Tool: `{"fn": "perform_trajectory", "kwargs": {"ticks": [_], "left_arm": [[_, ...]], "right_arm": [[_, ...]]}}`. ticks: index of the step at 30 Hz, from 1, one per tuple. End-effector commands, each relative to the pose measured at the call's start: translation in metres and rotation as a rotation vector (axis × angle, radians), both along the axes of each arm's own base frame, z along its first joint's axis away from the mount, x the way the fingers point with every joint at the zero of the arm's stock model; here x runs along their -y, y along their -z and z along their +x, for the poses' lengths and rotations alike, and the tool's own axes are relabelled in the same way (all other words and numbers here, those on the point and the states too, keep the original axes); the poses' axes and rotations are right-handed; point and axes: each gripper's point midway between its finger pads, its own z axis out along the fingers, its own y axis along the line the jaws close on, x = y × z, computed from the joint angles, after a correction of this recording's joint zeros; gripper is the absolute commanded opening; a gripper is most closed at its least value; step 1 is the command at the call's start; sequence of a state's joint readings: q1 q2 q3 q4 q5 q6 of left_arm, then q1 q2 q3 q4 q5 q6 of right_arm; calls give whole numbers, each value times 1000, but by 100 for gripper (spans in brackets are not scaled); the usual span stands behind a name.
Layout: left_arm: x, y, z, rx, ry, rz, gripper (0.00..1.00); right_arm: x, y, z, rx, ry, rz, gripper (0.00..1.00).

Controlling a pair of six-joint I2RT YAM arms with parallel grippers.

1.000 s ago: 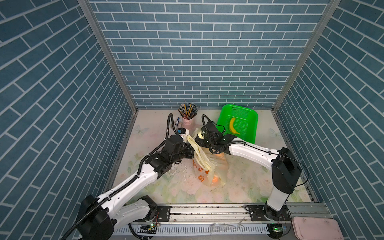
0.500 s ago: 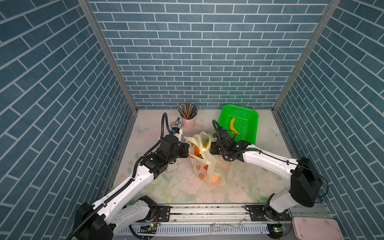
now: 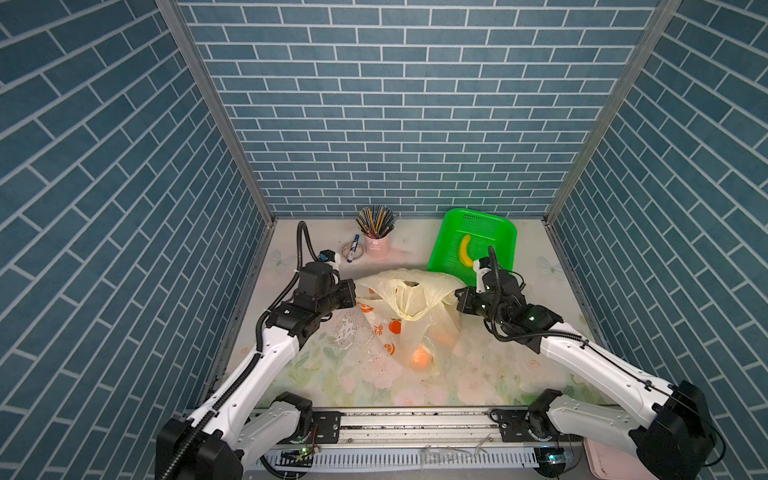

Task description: Untie the knot of the plastic bag and take out the fruit

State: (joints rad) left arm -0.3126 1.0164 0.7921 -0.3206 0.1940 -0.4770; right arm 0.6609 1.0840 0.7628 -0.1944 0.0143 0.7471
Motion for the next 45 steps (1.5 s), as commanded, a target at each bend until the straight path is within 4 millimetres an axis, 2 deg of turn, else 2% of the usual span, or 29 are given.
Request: {"fn": "perform_trajectory", "kwargs": {"ticks": [1, 2, 3, 5, 6, 8, 10, 14, 19, 23, 26, 28, 34, 40, 43, 45], "left_arm": [[-1, -19, 0, 54, 30, -34, 0], [4, -24, -1, 73, 57, -52, 0], [8, -29, -2, 91, 80, -70, 7], [14, -44, -6, 146, 118, -99, 29], [15, -52, -8, 176, 133, -104, 38], [17, -74, -14, 266, 165, -102, 49], [16, -95, -20, 356, 187, -88, 54], [24, -133, -36, 528, 311, -22, 54], [66, -157, -68, 705, 599, 61, 54], [107, -152, -96, 804, 792, 178, 54], [135, -134, -114, 807, 939, 236, 54], [148, -117, -118, 777, 1001, 299, 54], [169, -73, -102, 700, 1007, 507, 57], [178, -31, -87, 601, 997, 663, 56], [179, -26, -80, 573, 954, 683, 44], [182, -36, -78, 583, 921, 650, 26]], "right_arm": [[10, -8, 5, 8, 50, 65, 0], [7, -11, 4, 16, 26, 79, 2], [2, -15, 3, 25, -4, 90, 9], [-10, -27, 0, 39, -76, 116, 34], [-13, -31, -2, 41, -103, 119, 42], [-14, -40, -6, 33, -122, 112, 49], [-11, -47, -9, 28, -120, 105, 52], [-8, -60, -21, 23, -135, 130, 54], [-8, -71, -32, 17, -163, 160, 58], [-7, -74, -38, 1, -173, 163, 60], [-9, -76, -42, -8, -191, 177, 62], [-10, -77, -44, -13, -199, 183, 62], [-11, -77, -47, -25, -195, 207, 62], [-8, -78, -49, -25, -190, 207, 62], [-8, -81, -50, -15, -192, 208, 62], [-8, -84, -50, 1, -199, 209, 62]]}}
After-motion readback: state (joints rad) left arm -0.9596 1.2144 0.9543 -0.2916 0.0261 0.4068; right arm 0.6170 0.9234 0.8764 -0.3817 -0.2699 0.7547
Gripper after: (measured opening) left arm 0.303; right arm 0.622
